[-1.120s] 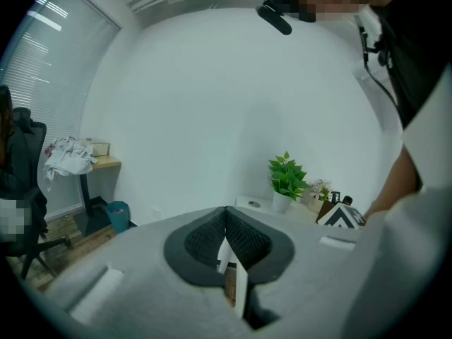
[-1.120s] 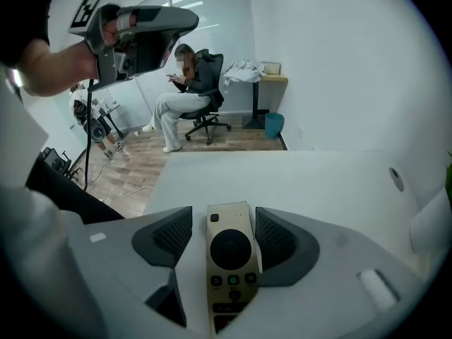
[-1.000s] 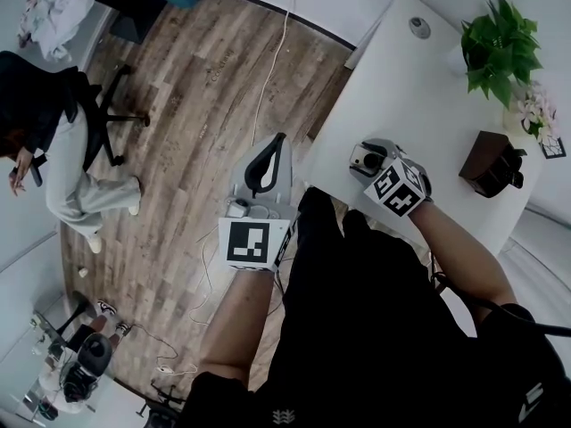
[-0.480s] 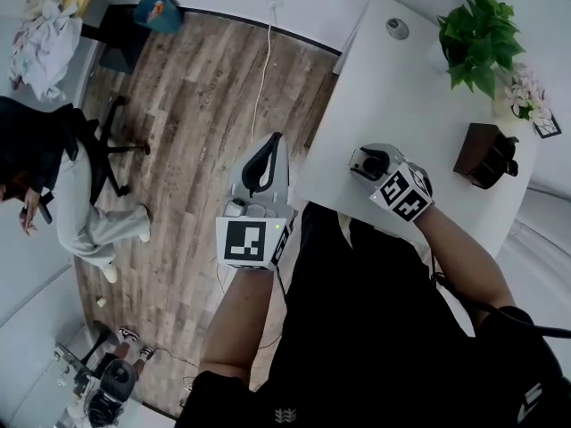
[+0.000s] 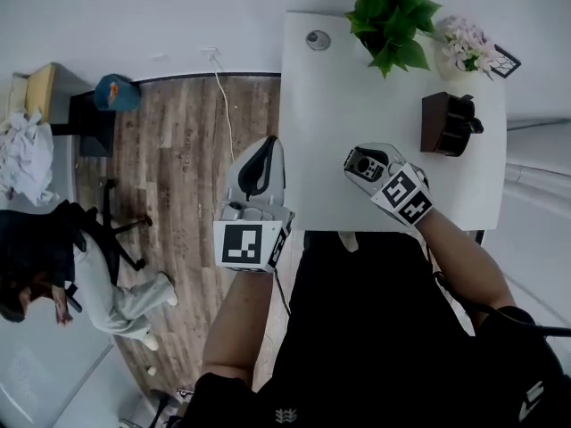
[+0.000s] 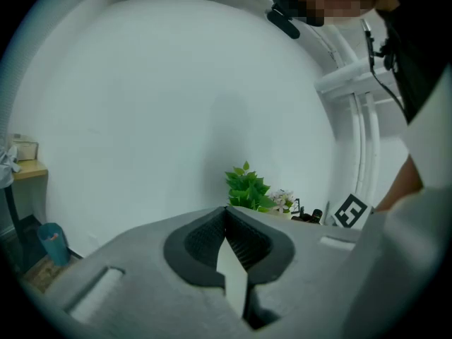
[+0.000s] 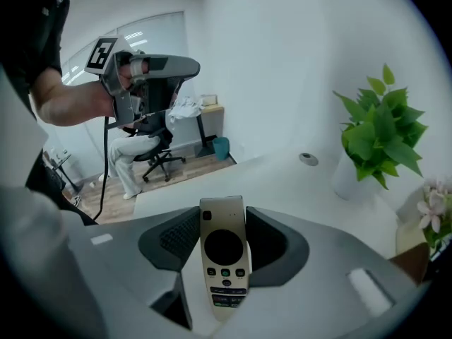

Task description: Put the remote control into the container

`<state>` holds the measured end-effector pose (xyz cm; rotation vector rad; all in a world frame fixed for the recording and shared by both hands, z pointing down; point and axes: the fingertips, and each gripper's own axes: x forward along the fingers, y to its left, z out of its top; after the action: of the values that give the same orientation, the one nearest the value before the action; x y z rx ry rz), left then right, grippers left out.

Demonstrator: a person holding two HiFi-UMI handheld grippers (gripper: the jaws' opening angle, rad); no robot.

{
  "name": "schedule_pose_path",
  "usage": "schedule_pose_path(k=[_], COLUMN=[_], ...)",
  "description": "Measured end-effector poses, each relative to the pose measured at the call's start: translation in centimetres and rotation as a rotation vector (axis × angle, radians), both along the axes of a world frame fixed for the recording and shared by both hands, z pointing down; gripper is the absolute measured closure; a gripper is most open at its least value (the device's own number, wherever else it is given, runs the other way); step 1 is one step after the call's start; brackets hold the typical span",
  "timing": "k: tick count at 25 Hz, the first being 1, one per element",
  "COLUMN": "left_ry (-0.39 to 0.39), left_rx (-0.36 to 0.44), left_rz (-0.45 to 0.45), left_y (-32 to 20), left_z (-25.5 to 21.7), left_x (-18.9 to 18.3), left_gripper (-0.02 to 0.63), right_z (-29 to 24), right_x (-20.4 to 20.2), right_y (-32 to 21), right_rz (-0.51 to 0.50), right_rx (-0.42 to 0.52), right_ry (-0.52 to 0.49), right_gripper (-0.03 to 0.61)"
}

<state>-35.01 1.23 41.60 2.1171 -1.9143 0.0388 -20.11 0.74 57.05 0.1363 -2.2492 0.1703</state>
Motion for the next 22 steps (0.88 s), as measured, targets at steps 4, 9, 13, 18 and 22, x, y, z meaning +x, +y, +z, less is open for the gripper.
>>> schedule_pose_path(k=[4, 9, 13, 18, 22], left_ry=[-0.003, -0.004, -0.016, -0.031, -0.053], left_rx=[0.002, 0.01, 0.033, 0.067, 0.081], left_rz=[0.07, 0.143, 0.187, 0.219, 0.259], left_y=[-2.9, -5.1, -6.9, -8.6, -10.1], left_z=[0.3, 0.0, -1.1, -3.2, -4.5], left_x=[3.6, 6.2, 9.2, 12.8, 15.6], left_gripper=[0.612, 0.612, 0.612, 0.612, 0.612], right_z=[-0.4, -2.6, -4.4, -7.2, -9.2], right_x=[3.5, 5.9, 8.7, 12.3, 15.6], right_y=[-2.4, -3.2, -4.7, -6.4, -8.0], right_rz=[0.086, 0.174, 0.246, 0.311, 0.376], right_rx=[0.01, 0.033, 0.047, 0.086, 0.117], right_ry=[-0.026, -0.074, -0.124, -0.181, -0.222], right_gripper=[0.373, 0.373, 0.373, 0.373, 0.373])
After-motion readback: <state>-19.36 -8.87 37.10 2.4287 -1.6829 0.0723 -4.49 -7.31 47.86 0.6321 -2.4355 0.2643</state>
